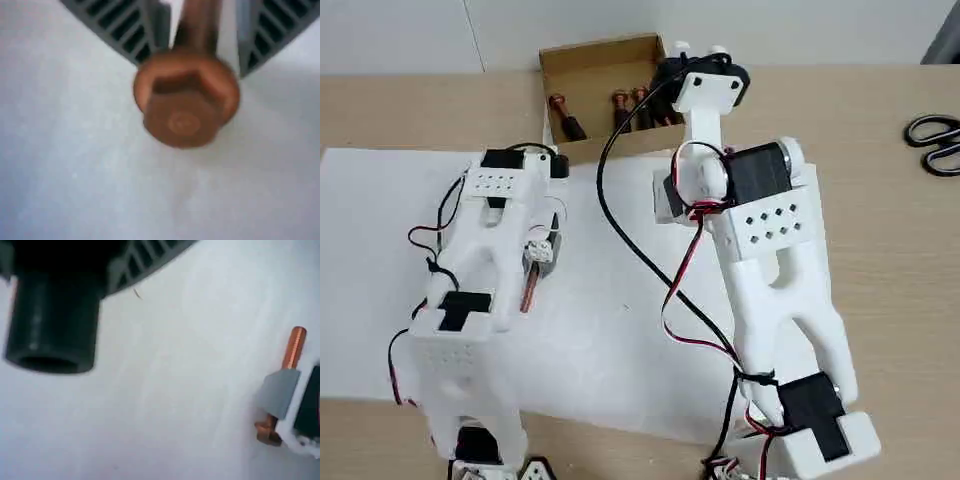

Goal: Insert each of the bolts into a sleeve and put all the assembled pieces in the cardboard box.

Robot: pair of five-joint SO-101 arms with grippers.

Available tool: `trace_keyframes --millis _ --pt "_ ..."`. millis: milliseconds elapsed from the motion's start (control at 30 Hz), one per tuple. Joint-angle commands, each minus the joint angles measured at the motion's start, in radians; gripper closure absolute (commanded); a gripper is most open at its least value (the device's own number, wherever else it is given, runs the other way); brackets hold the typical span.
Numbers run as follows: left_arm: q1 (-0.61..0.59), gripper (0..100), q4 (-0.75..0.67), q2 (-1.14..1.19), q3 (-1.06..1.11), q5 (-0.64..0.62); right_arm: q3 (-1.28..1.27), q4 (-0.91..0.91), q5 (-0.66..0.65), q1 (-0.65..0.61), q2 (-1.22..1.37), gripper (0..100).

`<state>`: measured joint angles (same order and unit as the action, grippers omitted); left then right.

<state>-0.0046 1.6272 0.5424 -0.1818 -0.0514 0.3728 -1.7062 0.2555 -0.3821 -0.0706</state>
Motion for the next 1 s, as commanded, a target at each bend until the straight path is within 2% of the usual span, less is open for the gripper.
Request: trace_keyframes --millis 0,767,967 --pt "0.005 90 -0.018 -0.008 -0.025 -0.008 0.005 -0.012 0.006 0.004 -0.042 99.6" --pt "0.009 90 -0.032 0.003 -0.087 -0.011 0.005 -0.012 0.008 0.004 -0.045 99.6" --pt "0.008 99 -0.032 0.005 -0.081 -0.011 0.005 -0.012 0.008 0.004 -0.047 99.6"
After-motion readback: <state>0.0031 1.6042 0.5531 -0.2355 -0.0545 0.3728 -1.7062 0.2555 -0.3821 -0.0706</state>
